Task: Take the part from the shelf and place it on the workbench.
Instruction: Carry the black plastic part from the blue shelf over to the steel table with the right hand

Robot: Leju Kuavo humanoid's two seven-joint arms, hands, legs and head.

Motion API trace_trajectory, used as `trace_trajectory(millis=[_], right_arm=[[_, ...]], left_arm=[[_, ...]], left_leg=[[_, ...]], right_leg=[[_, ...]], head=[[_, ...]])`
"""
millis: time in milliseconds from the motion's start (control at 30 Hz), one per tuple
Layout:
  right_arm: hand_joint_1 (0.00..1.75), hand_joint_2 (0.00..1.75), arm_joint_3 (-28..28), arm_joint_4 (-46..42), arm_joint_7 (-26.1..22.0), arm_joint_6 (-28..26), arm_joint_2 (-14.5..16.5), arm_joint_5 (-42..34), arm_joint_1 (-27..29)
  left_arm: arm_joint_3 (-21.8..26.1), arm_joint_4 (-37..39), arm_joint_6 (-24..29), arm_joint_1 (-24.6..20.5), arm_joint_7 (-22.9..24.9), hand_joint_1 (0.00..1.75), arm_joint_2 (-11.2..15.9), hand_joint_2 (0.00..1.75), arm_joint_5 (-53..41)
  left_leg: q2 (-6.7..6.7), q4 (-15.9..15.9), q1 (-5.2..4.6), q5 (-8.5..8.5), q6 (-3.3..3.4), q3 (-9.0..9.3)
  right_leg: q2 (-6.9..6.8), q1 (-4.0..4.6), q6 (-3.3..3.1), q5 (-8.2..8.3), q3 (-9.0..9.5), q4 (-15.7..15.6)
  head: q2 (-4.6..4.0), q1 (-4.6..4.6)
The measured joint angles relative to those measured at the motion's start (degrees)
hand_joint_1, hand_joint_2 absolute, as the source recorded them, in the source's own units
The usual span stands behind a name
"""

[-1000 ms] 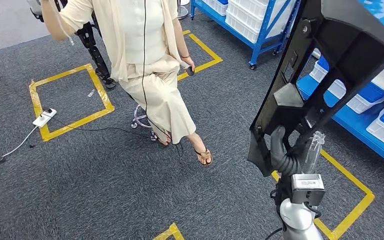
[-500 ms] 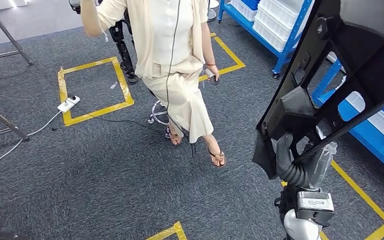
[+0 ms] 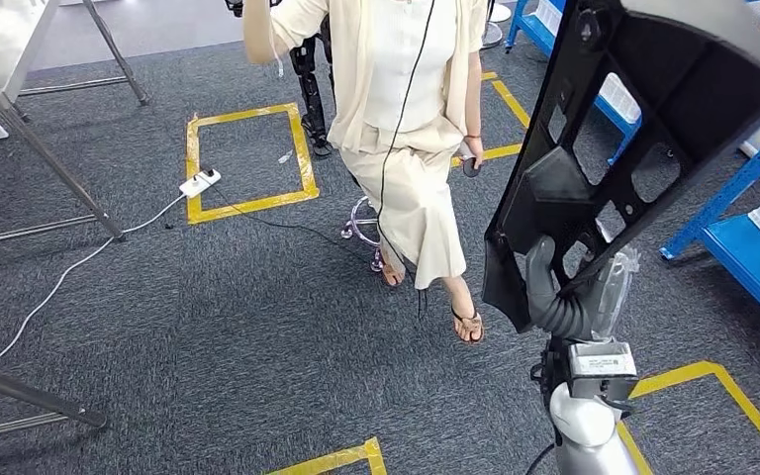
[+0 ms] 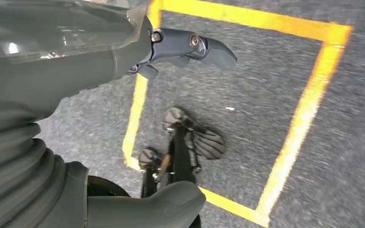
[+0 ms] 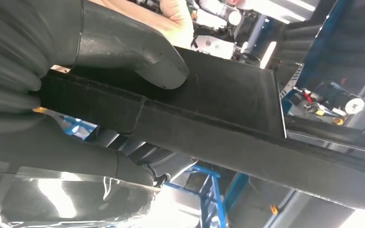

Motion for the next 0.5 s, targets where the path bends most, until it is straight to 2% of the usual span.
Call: trace_trajectory(millis=[33, 67, 100, 133, 167, 200, 233, 267, 300, 333, 367, 433, 467, 500], right_arm=[[1.75, 1.75, 0.18, 0.68, -0.21, 0.05, -0.04, -0.51, -0.73], [1.75, 1.75, 0.38, 1.29, -0.44, 0.09, -0.07, -1.06, -1.41], [1.75, 1.75, 0.58, 1.82, -0.66, 0.12, -0.10, -1.60, -1.99], [1.75, 1.75, 0.73, 2.24, -0.84, 0.14, -0.15, -2.10, -2.39], [1.75, 1.75, 0.81, 2.61, -0.98, 0.15, -0.25, -2.52, -2.65], [1.75, 1.75, 0.85, 3.02, -1.08, 0.19, -0.39, -2.94, -2.80], [1.75, 1.75, 0.87, 3.40, -1.16, 0.24, -0.55, -3.24, -2.90], [1.75, 1.75, 0.90, 3.78, -1.28, 0.30, -0.70, -3.48, -2.99], [1.75, 1.75, 0.95, 4.10, -1.42, 0.35, -0.83, -3.69, -3.10], [1.75, 1.75, 0.99, 4.35, -1.56, 0.38, -0.92, -3.85, -3.24], [1.75, 1.75, 1.03, 4.56, -1.69, 0.39, -1.02, -4.02, -3.39], [1.75, 1.75, 1.05, 4.88, -1.86, 0.38, -1.23, -4.36, -3.68], [1.75, 1.75, 1.05, 5.02, -1.90, 0.37, -1.37, -4.49, -3.80], [1.75, 1.75, 1.07, 5.16, -1.92, 0.35, -1.49, -4.59, -3.90]], left_arm=[[0.01, 0.07, 0.36, 0.14, 0.77, 0.00, -0.04, 1.75, -0.07], [0.03, 0.15, 0.70, 0.29, 1.61, 0.00, -0.09, 1.75, -0.17], [0.03, 0.23, 1.05, 0.37, 2.48, 0.00, -0.16, 1.75, -0.47], [-0.01, 0.30, 1.28, 0.39, 3.27, 0.00, -0.25, 1.75, -0.86], [-0.07, 0.33, 1.34, 0.38, 3.89, 0.00, -0.38, 1.75, -1.21], [-0.15, 0.37, 1.29, 0.37, 4.39, 0.00, -0.56, 1.75, -1.56], [-0.24, 0.42, 1.15, 0.37, 4.66, 0.00, -0.72, 1.75, -1.72], [-0.30, 0.50, 0.91, 0.42, 4.78, 0.00, -0.87, 1.75, -1.80], [-0.34, 0.57, 0.71, 0.47, 4.78, 0.00, -0.99, 1.75, -1.89], [-0.40, 0.63, 0.49, 0.53, 4.64, 0.00, -1.06, 1.75, -2.01], [-0.47, 0.68, 0.22, 0.56, 4.38, 0.00, -1.10, 1.75, -2.20], [-0.66, 0.69, -0.21, 0.44, 3.72, 0.00, -1.12, 1.75, -2.55], [-0.76, 0.69, -0.38, 0.36, 3.42, 0.00, -1.12, 1.75, -2.73], [-0.86, 0.69, -0.48, 0.32, 3.20, 0.00, -1.12, 1.75, -2.86]], left_leg=[[-0.28, -0.11, 0.16, 0.19, -0.32, -0.17], [0.17, 0.13, 0.28, 0.06, -0.54, -0.41], [1.35, 1.15, 0.35, -0.63, -0.70, -0.94], [2.82, 3.27, 0.36, -1.97, -0.76, -1.93], [4.36, 6.59, 0.35, -3.86, -0.79, -3.49], [5.27, 10.66, 0.35, -5.89, -0.83, -5.43], [5.52, 14.42, 0.38, -7.44, -0.85, -7.25], [5.59, 16.85, 0.38, -8.15, -0.79, -8.42], [5.65, 17.22, 0.37, -7.82, -0.65, -8.51], [5.89, 15.16, 0.29, -6.49, -0.36, -7.31], [6.64, 11.33, 0.10, -4.69, 0.11, -5.08], [8.79, 3.86, -0.64, -2.25, 1.08, -0.90], [9.46, 1.90, -0.99, -1.82, 1.45, 0.09], [9.48, 1.27, -1.26, -1.83, 1.66, 0.24]], right_leg=[[-0.45, -0.07, -0.45, 0.21, -0.03, 0.00], [-0.88, -0.12, -0.85, 0.40, -0.08, -0.05], [-1.37, -0.14, -1.37, 0.55, -0.10, -0.12], [-1.92, -0.14, -1.94, 0.63, -0.09, -0.21], [-2.55, 0.15, -2.39, 0.63, -0.11, -0.21], [-3.25, 0.47, -2.83, 0.60, -0.18, -0.21], [-3.96, 0.80, -3.06, 0.56, -0.26, -0.21], [-4.68, 1.08, -3.16, 0.55, -0.33, -0.21], [-5.33, 1.32, -3.27, 0.53, -0.36, -0.20], [-5.95, 1.52, -3.32, 0.49, -0.34, -0.20], [-6.55, 1.69, -3.38, 0.44, -0.26, -0.20], [-7.63, 2.12, -3.31, 0.27, -0.15, -0.17], [-8.11, 2.26, -3.20, 0.20, -0.15, -0.15], [-8.59, 2.35, -3.06, 0.16, -0.17, -0.15]], head=[[0.00, -0.04], [0.00, -0.07], [0.00, -0.20], [0.00, -0.32], [0.00, -0.43], [0.00, -0.52], [0.00, -0.51], [0.00, -0.51], [0.00, -0.51], [0.00, -0.51], [0.00, -0.51], [0.00, -0.46], [0.00, -0.45], [0.00, -0.44]])
